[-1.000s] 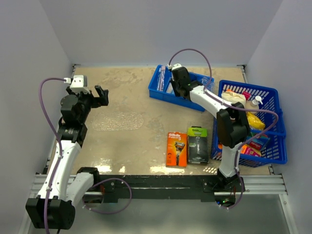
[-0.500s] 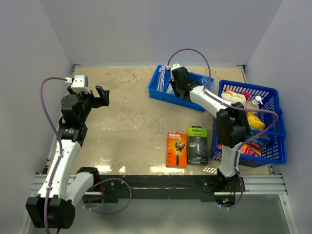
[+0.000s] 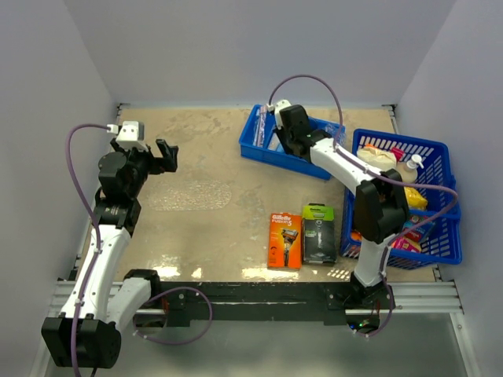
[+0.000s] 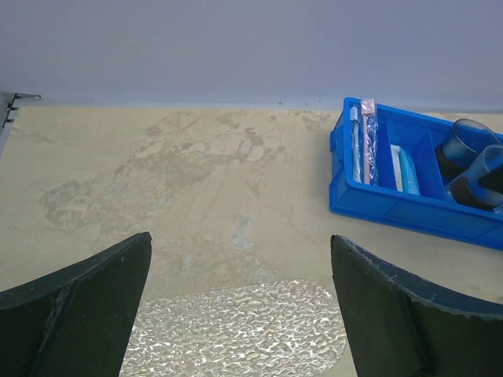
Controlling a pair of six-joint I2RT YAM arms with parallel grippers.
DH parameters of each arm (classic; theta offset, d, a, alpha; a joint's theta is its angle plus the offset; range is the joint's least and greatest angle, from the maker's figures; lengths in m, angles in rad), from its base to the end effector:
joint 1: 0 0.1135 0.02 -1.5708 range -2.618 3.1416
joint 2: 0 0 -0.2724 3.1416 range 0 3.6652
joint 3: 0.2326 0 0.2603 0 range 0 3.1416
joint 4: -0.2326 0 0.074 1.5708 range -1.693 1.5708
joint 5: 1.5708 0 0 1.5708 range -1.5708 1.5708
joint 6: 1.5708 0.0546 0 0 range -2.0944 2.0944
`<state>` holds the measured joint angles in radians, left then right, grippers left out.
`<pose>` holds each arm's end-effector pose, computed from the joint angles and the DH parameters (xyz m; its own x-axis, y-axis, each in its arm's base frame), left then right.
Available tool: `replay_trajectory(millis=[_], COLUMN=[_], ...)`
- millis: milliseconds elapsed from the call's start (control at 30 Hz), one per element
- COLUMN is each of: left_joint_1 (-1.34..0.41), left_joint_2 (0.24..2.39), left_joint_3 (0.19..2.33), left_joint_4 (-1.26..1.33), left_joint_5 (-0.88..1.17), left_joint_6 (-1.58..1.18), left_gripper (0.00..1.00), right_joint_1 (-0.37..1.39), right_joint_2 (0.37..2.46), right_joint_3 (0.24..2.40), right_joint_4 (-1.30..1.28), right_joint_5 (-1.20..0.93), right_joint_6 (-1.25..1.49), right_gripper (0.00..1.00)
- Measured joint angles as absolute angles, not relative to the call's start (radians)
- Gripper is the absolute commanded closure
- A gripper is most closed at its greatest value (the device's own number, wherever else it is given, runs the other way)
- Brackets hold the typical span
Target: Prepare toiletry sets of a toothbrush and toothpaste on the tray
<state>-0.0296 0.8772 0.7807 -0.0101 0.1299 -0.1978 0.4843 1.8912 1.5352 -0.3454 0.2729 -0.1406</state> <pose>0.2308 -0.0139 0.3446 -0.1353 -0.1909 -0.9722 0.1341 0.9687 -0.2089 0.4147 0.2015 0.2583 -0.5282 -0.4303 -0.7320 -0.3435 0.8967 -0.2793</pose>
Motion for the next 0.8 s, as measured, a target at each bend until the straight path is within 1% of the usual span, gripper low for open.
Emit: replay_trajectory(millis=[233,400,800], left_joint_1=[-0.03,-0.036,-0.036], left_joint_2=[0.877,0.877,0.888], left_joint_3=[0.781,0.781,0.781], left_joint_4=[-0.01,-0.01,-0.021], left_joint_5=[0.142,0.145,0.141], left_joint_6=[-0.198,-0.198,-0.199], left_gripper=[0.0,0.0,0.0], right_joint_1=[0.492,0.514,0.64], right_joint_2=[1.804,1.779,1.7], right_joint_3=[1.533,1.533,1.56], right_joint_4=[-0.346,-0.35,-0.418], right_joint_5=[0.271,0.271,0.313], right_joint_6=[-0.179,-0.203,-0.216], right_gripper=[1.0,1.0,1.0])
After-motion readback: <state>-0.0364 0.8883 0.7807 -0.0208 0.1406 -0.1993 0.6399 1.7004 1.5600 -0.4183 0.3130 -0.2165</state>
